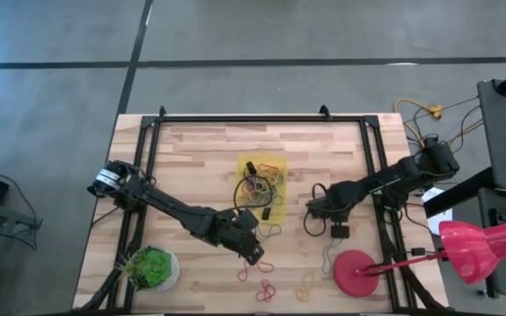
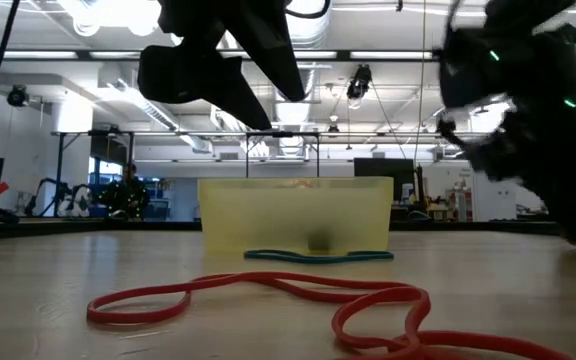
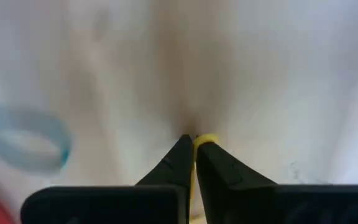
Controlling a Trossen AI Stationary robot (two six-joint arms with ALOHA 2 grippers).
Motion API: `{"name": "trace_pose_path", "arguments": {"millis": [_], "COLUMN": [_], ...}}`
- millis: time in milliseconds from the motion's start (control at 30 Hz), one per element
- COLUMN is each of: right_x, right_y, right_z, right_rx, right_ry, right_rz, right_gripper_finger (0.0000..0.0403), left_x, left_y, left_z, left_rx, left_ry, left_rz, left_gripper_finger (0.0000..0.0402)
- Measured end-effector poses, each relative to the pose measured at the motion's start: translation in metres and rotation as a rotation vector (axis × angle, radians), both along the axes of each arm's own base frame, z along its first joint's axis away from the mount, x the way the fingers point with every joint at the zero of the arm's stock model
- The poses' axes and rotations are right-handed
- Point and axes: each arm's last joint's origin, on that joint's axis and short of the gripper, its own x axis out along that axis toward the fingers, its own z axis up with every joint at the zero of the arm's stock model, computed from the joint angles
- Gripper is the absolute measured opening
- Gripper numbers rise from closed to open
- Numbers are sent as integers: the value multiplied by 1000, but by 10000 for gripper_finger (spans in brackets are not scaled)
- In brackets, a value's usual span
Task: Pick and place rubber bands into bin
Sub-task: Put the yellow rubber band into the yellow bin
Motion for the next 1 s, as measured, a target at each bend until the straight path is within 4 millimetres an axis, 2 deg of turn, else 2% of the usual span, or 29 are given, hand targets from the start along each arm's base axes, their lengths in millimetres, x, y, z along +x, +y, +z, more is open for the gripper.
{"name": "trace_pose_path", "arguments": {"millis": [167, 300, 333, 433, 567, 733, 933, 1000], "right_x": [33, 69, 77, 107, 149, 196, 212, 216], "right_y": [8, 13, 13, 13, 7, -8, -24, -25], "right_z": [61, 111, 121, 134, 138, 114, 82, 76], "right_rx": [38, 63, 64, 68, 42, 1, -143, -153], "right_ry": [-232, -472, -525, -588, -627, -557, -303, -279], "right_rz": [-96, -123, -118, -86, -8, 38, 72, 73], "right_gripper_finger": [8, 8, 8, 8, 8, 8, 9, 12], "left_x": [-2, -10, -14, -30, -60, -89, -108, -114], "left_y": [0, 5, 7, 15, 28, 39, 47, 50], "left_z": [3, 18, 24, 39, 62, 80, 89, 88], "left_rx": [19, 30, 42, 90, 136, 135, 173, 201], "left_ry": [-5, -24, -26, -4, 43, 79, 117, 166], "left_rz": [-29, -24, -15, 19, 82, 147, 142, 140], "left_gripper_finger": [178, 178, 178, 178, 178, 178, 178, 178]}}
